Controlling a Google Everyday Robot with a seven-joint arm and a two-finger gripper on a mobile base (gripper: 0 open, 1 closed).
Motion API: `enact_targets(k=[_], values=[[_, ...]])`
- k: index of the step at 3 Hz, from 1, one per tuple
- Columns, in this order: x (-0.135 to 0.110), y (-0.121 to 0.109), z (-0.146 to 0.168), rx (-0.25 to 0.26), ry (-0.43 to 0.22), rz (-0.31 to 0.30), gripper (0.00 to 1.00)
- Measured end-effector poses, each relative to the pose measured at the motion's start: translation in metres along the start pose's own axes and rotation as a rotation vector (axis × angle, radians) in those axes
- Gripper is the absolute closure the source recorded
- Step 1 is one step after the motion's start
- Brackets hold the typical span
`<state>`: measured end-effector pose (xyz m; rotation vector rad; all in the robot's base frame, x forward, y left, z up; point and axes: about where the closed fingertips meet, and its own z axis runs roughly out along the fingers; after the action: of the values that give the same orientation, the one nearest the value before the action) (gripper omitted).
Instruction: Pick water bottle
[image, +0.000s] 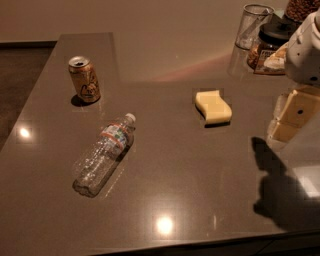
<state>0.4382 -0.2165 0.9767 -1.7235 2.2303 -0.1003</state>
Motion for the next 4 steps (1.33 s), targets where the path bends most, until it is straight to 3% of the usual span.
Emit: enact_targets(k=[1,2,3,4], values=[[0.0,0.0,0.0,0.0,0.0,0.0,0.0],[-0.019,-0.001,0.002,-0.035,-0.045,-0.048,0.0],[-0.064,0.008,0.009,-0.076,-0.116,-0.176,0.0],[-0.118,0.027,0.015,-0.1,-0.176,-0.348,0.0]])
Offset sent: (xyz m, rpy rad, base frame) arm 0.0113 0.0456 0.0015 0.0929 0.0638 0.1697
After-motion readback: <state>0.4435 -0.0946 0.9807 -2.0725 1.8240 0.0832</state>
